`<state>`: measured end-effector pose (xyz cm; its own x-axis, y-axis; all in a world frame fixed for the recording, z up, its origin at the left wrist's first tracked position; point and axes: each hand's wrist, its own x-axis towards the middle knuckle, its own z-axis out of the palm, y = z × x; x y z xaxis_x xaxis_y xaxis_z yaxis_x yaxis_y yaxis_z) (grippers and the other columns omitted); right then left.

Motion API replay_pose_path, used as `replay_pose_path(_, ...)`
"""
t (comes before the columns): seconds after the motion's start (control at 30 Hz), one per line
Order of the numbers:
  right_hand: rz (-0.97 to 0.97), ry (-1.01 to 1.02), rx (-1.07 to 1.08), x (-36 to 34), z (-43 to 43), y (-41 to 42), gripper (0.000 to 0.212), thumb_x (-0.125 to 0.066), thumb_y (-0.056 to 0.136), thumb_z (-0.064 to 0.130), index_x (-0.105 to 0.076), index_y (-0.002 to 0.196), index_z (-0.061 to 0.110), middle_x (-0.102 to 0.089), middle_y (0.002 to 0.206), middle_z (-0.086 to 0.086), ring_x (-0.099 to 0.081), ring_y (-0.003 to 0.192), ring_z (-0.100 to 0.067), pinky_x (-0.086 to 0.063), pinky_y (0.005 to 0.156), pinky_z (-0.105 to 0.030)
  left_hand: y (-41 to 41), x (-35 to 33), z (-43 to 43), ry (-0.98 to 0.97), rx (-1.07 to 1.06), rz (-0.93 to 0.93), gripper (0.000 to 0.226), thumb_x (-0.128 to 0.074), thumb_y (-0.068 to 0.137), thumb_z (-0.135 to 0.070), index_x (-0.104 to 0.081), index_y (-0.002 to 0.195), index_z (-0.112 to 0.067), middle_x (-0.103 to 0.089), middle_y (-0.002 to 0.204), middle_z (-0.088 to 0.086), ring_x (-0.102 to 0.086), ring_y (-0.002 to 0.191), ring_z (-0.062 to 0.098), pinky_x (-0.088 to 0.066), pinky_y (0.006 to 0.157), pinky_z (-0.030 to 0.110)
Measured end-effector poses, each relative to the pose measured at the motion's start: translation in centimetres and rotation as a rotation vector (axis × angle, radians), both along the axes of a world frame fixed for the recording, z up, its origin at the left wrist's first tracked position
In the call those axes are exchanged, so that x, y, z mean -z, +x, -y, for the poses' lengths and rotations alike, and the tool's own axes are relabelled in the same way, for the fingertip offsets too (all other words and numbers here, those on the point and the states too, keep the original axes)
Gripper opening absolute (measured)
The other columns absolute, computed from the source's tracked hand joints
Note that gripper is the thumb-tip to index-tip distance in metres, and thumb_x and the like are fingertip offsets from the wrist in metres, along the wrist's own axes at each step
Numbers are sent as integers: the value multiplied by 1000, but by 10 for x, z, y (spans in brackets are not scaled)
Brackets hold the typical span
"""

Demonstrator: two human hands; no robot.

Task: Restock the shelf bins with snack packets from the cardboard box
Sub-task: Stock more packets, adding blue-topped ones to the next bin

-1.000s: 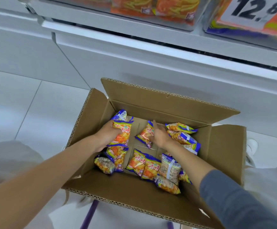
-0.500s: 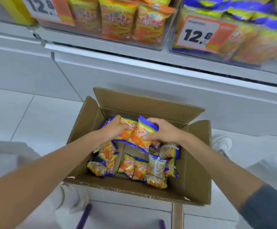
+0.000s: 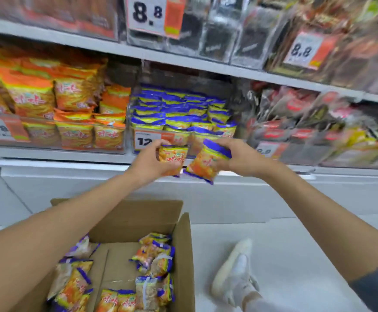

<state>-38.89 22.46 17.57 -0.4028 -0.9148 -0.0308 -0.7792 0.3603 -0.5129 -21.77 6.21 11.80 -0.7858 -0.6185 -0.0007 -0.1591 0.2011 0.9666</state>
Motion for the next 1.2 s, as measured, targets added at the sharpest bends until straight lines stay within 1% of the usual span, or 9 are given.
replay_pose_path(0.17, -404, -184, 197, -55, -3, -66, 41, -70, 81, 10, -60, 120, 14, -69, 108, -9, -62, 100, -30, -44, 80, -33, -43, -37, 15, -156, -91, -120, 36, -77, 80, -12, -55, 107, -20, -62, 86, -11, -58, 72, 1, -48, 61, 10)
replay_pose_path(0.3, -599, 117, 144, -52, 20, -94, 45, -58, 86, 10, -52, 130, 17, -64, 113, -18, -56, 106, -37, -48, 86, -44, -57, -41, 28, -230, -106, 12, 32, -78, 80, -25, -59, 105, -16, -67, 96, -1, -65, 86, 16, -57, 74, 31)
replay_pose_path(0.43, -680, 322, 54, -48, 47, -95, 50, -52, 86, 2, -52, 133, 21, -62, 119, -13, -56, 111, -35, -50, 84, -40, -58, -38, 34, -229, -80, 54, 29, -77, 81, -26, -58, 101, -19, -66, 95, -5, -64, 87, 11, -53, 67, 23)
replay_pose_path(0.6, -672, 440, 1, -69, 61, -100, 47, -54, 84, -1, -55, 127, 16, -59, 114, -14, -55, 105, -32, -46, 74, -35, -59, -40, 40, -234, -16, 113, 31, -74, 82, -29, -54, 104, -19, -64, 100, -3, -64, 90, 11, -55, 71, 25)
replay_pose_path(0.73, -658, 415, 13, -75, 62, -107, 50, -53, 81, -1, -56, 126, 21, -59, 108, -11, -55, 98, -33, -48, 72, -37, -75, -54, 43, -291, 146, 210, 77, -70, 84, -41, -31, 146, -16, -57, 123, -1, -61, 100, 14, -55, 71, 25)
replay_pose_path(0.8, -660, 417, 1, -73, 61, -109, 35, -54, 81, 0, -57, 108, 22, -56, 95, -7, -56, 95, -34, -48, 69, -37, -92, -61, 39, -289, 237, 245, 84, -66, 88, -43, -19, 151, -15, -48, 133, -3, -58, 104, 13, -53, 75, 24)
replay_pose_path(0.9, -668, 420, -5, -68, 60, -108, 24, -56, 81, 4, -52, 96, 23, -50, 87, -5, -54, 89, -33, -47, 70, -37, -113, -64, 29, -346, 343, 328, 64, -61, 91, -42, -27, 141, -22, -44, 125, -4, -53, 103, 12, -48, 82, 26)
replay_pose_path(1.03, -672, 425, -3, -60, 52, -117, 31, -58, 78, 6, -60, 108, 15, -64, 97, -8, -58, 90, -32, -54, 77, -44, -114, -45, 45, -471, 366, 479, 69, -59, 86, -56, -39, 136, -12, -58, 125, 9, -52, 118, 30, -43, 91, 40)
replay_pose_path(1.2, -642, 430, 1, -61, 48, -124, 18, -58, 75, 7, -59, 92, 12, -66, 89, -9, -59, 86, -33, -53, 74, -46, -105, -32, 57, -421, 332, 452, 86, -56, 68, -72, -42, 134, -20, -60, 126, 2, -55, 115, 24, -46, 98, 44)
